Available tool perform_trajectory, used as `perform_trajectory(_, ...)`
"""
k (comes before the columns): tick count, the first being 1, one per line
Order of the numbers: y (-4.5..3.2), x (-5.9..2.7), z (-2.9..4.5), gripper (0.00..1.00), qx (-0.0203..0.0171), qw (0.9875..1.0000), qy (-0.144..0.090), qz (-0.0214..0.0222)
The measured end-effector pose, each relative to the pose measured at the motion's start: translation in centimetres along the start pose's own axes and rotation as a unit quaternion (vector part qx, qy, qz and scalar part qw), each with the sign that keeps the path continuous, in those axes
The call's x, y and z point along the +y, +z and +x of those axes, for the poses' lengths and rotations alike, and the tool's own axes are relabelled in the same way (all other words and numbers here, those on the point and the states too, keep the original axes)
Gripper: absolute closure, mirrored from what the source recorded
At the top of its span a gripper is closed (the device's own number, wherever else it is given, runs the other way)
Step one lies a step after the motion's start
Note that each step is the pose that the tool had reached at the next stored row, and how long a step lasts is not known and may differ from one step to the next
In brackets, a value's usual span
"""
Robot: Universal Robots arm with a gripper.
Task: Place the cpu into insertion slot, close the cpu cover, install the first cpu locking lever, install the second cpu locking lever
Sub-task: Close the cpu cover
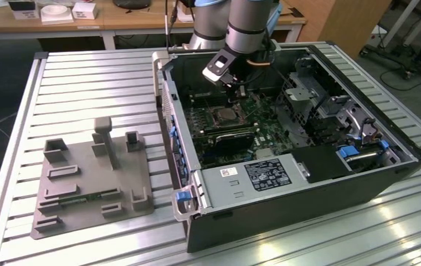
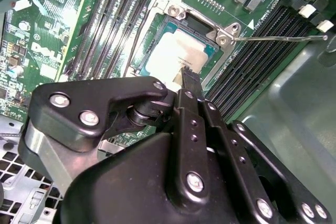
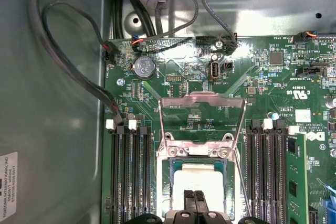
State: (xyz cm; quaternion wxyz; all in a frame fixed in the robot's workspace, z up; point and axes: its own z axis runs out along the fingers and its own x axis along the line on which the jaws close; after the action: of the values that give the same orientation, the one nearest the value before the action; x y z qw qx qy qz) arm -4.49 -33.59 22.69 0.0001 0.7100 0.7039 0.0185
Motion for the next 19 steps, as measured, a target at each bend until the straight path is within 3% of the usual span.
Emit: perform_trajectory(19, -0.53, 0.02, 0.01, 0.89, 0.0010, 1.0000, 0.000, 0.0000)
